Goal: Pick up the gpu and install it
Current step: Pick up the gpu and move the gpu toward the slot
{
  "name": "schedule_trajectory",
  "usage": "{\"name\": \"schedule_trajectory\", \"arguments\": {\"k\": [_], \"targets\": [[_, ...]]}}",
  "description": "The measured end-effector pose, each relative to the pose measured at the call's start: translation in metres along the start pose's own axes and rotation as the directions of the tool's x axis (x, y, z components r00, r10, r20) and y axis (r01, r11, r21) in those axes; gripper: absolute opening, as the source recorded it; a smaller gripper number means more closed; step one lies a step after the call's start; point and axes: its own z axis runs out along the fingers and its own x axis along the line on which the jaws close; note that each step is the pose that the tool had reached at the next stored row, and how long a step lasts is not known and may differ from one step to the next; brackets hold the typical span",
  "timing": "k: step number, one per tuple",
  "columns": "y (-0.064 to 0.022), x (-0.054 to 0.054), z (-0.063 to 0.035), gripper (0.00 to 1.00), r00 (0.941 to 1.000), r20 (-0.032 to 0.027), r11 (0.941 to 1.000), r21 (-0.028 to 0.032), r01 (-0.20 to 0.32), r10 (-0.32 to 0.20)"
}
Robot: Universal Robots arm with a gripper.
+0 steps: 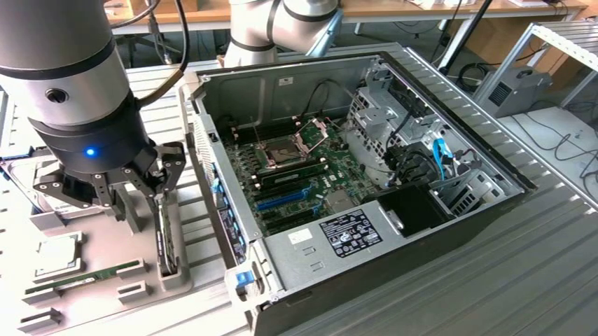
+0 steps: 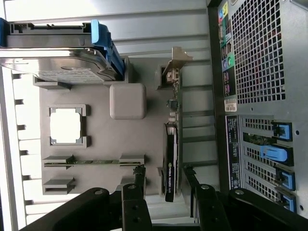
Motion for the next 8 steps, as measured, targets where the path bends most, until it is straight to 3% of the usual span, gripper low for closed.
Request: {"name": "schedule_trajectory", "arguments": {"k": [8], "targets": [[-0.0003,0.0017,0.0029,0.44,1.0000,0.0001,1.0000,-0.0001,0.000,0.000]]}}
